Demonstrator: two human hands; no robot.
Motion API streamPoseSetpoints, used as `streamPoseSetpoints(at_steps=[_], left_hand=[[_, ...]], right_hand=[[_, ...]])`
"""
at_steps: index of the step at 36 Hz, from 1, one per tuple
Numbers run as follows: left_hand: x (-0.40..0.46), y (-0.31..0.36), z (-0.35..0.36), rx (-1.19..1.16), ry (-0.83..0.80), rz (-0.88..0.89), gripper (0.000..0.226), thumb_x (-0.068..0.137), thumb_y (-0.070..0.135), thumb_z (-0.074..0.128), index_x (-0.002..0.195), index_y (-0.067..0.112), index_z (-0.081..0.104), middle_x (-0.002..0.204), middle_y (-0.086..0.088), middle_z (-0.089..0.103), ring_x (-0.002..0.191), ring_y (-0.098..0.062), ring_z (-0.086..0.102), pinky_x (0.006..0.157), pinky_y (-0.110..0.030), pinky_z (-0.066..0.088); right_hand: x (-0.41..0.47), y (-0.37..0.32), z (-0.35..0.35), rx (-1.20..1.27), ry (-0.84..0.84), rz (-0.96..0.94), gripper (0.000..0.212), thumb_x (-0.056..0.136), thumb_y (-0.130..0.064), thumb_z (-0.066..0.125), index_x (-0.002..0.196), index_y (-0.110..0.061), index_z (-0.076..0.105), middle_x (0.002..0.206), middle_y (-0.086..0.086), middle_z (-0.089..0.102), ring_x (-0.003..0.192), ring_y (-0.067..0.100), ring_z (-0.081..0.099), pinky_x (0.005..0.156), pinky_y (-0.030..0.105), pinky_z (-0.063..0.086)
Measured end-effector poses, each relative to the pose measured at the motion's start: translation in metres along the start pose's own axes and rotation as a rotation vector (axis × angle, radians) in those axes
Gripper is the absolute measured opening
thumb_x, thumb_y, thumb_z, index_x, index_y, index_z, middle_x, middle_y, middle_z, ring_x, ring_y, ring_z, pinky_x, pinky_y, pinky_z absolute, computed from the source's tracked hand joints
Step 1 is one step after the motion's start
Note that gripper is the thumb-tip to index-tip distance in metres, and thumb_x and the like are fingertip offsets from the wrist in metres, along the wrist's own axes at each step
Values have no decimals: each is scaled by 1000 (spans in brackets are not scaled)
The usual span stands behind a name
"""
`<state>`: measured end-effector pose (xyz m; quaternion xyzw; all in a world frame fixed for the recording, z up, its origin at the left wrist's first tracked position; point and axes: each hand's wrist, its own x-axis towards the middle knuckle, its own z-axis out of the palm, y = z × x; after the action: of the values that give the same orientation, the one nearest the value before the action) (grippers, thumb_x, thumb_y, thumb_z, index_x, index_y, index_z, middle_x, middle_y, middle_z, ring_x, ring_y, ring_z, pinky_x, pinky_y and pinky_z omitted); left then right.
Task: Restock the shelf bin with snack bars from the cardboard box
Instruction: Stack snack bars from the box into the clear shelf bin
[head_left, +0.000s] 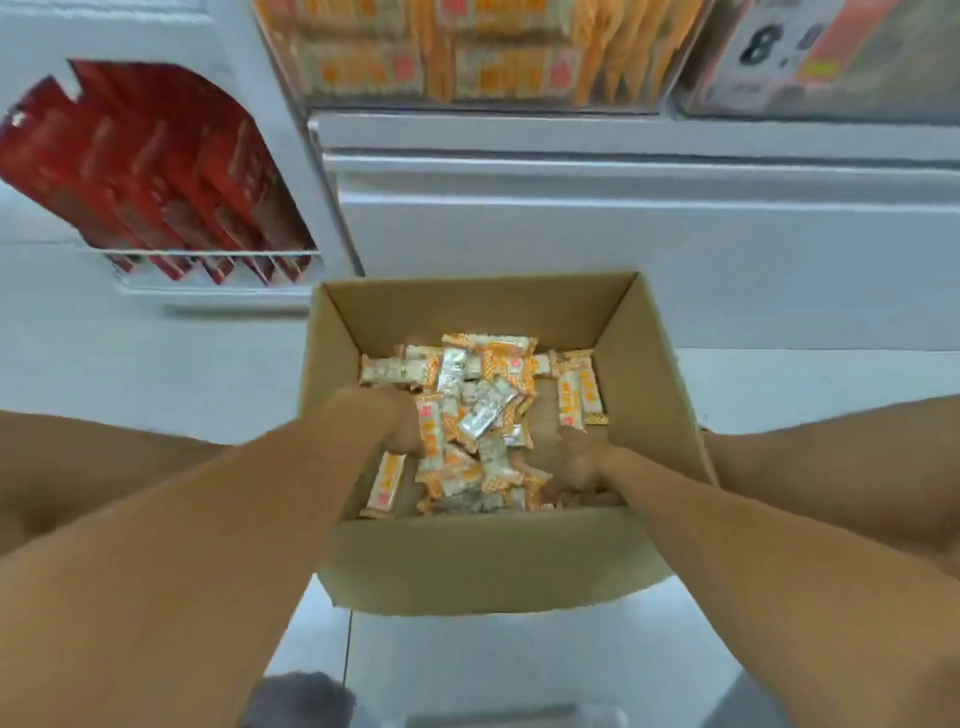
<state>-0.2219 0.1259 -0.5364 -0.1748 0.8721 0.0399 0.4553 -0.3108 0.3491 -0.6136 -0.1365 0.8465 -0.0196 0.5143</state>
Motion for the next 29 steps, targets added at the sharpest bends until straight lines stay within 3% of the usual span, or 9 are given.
streamPoseSetpoints(at_steps=[2,9,15,18,21,24,25,27,29], left_hand=[[12,1,33,-199,-29,-48,55,99,52,53,129,6,58,129,-12,60,108,-26,60,88,-35,47],[56,-3,84,-769,-132,-223,89,98,65,42,158,2,21,166,-15,18,149,-35,27,118,-41,30],[84,-7,87,-986,-204,-207,92,93,74,40,159,13,23,167,-10,15,152,-33,20,118,-48,24],[94,-8,90,-1073,-186,-195,90,91,70,51,156,11,32,163,-9,30,144,-32,36,116,-45,31],[100,-9,96,-1213,-142,-218,92,86,63,65,154,10,33,157,-8,39,132,-30,48,108,-42,42],[101,-10,99,-1267,-124,-217,102,81,66,70,156,9,29,160,-8,35,140,-30,42,106,-42,44],[101,-10,100,-1274,-142,-205,107,78,69,70,157,10,27,162,-7,32,144,-30,37,108,-43,41],[98,-8,101,-1288,-189,-172,123,67,79,72,159,13,22,165,-6,25,149,-30,28,114,-48,34],[95,-4,100,-1286,-125,-168,131,59,80,76,158,13,23,164,-7,27,148,-31,30,112,-46,34]], right_hand=[[-4,3,4,52,-125,-22,109,84,-41,79,161,-15,6,155,10,43,135,30,50,106,38,46],[-6,-30,-10,164,-304,-99,77,94,-78,22,160,-38,13,169,-3,8,155,25,9,121,51,8],[31,-43,5,59,-233,-10,103,77,-84,55,154,-18,37,163,5,30,148,30,31,118,48,29],[41,-44,-1,-1,-278,18,65,81,-71,65,112,-14,64,109,6,59,101,27,62,85,34,46],[48,-42,-8,41,-280,105,37,86,-58,67,85,-23,54,67,0,31,54,15,24,58,29,23],[49,-41,-9,65,-302,128,50,85,-49,68,122,-20,54,76,4,40,63,17,36,60,31,31],[48,-40,-9,87,-318,118,68,85,-48,69,141,-19,45,97,10,54,83,23,53,73,36,42],[49,-37,-5,137,-326,123,88,87,-46,69,158,-19,24,155,11,38,142,31,36,111,49,32],[48,-35,-5,162,-313,113,88,88,-45,70,158,-18,24,153,9,39,140,29,37,116,50,25]])
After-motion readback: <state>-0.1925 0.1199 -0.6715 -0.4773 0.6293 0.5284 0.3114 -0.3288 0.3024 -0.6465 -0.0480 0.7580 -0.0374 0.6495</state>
